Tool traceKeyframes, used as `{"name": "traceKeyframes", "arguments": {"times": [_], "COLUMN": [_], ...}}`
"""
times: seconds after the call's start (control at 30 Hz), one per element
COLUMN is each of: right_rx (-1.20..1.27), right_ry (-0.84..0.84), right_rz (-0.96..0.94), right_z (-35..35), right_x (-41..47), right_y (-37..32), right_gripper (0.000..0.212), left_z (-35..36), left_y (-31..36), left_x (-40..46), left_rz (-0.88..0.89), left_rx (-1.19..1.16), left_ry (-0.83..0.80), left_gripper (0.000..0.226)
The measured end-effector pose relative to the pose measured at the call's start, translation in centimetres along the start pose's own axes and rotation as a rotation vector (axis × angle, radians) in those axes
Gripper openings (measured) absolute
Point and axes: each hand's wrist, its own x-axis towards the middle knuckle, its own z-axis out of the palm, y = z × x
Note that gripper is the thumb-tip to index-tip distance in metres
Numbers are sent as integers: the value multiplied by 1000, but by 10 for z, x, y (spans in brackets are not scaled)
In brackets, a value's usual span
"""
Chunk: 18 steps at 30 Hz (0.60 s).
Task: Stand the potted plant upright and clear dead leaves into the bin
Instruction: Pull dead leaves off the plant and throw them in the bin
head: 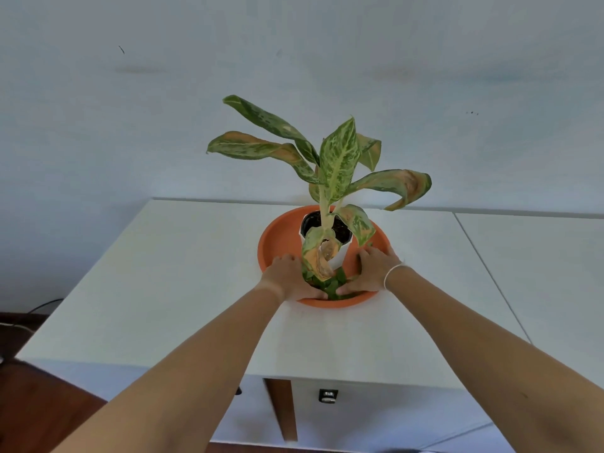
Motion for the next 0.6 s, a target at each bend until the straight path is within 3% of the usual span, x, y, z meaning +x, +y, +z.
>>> {"name": "traceKeyframes", "arguments": {"times": [0.17, 0.47, 0.6], "right_rx": [61, 261, 266], "right_ry": [-30, 151, 195], "right_rz": [4, -7, -9], "right_z": [2, 17, 19], "right_x": [-14, -20, -22], "right_y": [-14, -43, -51], "right_gripper": [96, 46, 34], "left_z": [-3, -2, 3], "left_y": [3, 12, 15], "left_x": [-7, -16, -16], "left_rz": [6, 42, 67], "left_rx": [-76, -196, -206], "left_ry": [44, 60, 83], "left_gripper": [77, 38, 22]}}
